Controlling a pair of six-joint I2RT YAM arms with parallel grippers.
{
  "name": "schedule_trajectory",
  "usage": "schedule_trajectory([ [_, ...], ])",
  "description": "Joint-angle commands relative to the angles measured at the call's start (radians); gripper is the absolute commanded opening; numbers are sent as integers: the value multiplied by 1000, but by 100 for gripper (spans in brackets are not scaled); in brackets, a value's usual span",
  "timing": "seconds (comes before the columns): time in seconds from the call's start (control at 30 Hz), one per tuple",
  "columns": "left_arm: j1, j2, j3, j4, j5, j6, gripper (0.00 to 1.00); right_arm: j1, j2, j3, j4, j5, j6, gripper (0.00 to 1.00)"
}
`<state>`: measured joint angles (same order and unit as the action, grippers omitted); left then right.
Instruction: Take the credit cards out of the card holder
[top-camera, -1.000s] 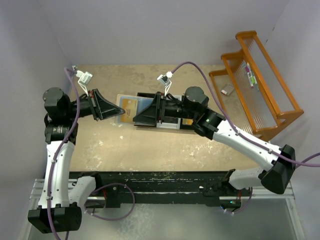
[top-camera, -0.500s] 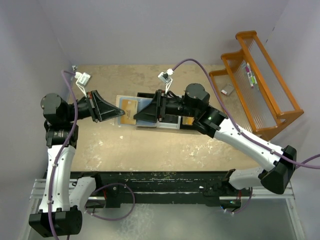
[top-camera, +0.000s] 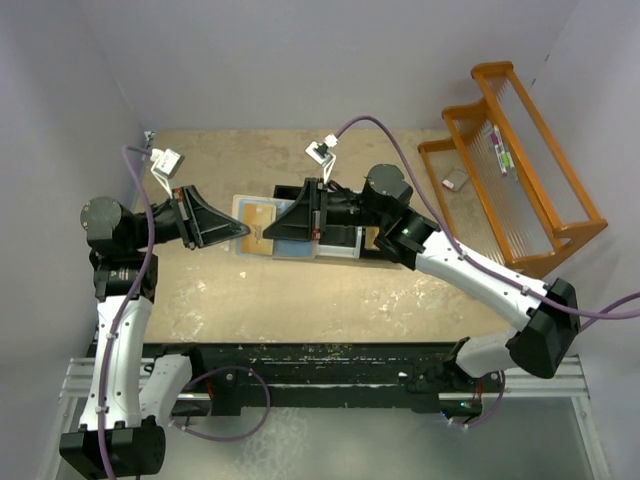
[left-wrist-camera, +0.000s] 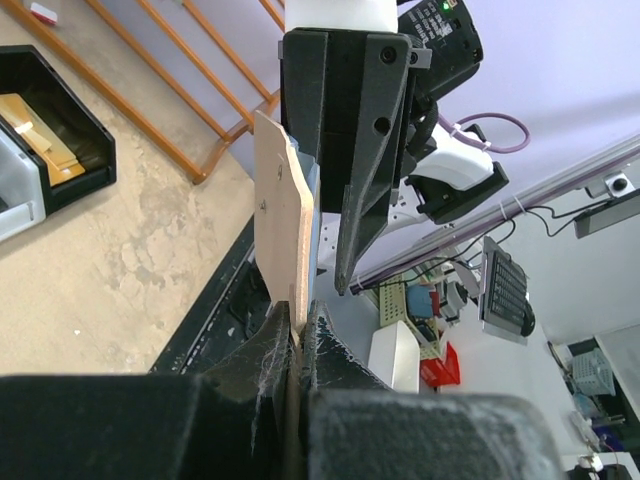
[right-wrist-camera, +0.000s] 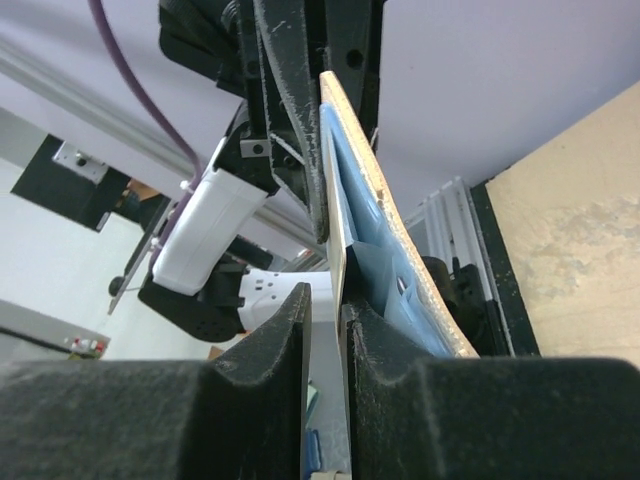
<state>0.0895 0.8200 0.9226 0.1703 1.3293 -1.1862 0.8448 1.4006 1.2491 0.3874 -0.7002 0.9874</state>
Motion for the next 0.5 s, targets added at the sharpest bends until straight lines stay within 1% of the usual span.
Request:
schedule_trajectory([
  [0.0,-1,-13,1,65,9,-43,0,-2,-36,-15,184,-105,57,21],
  [0.23,-1,-12,-1,87,10,-67,0,-10,-46,-75,337,-144,143,22],
  [0.47,0,-12,10,88,11,-72,0,-19,-52,-91,396,-167,177,13],
])
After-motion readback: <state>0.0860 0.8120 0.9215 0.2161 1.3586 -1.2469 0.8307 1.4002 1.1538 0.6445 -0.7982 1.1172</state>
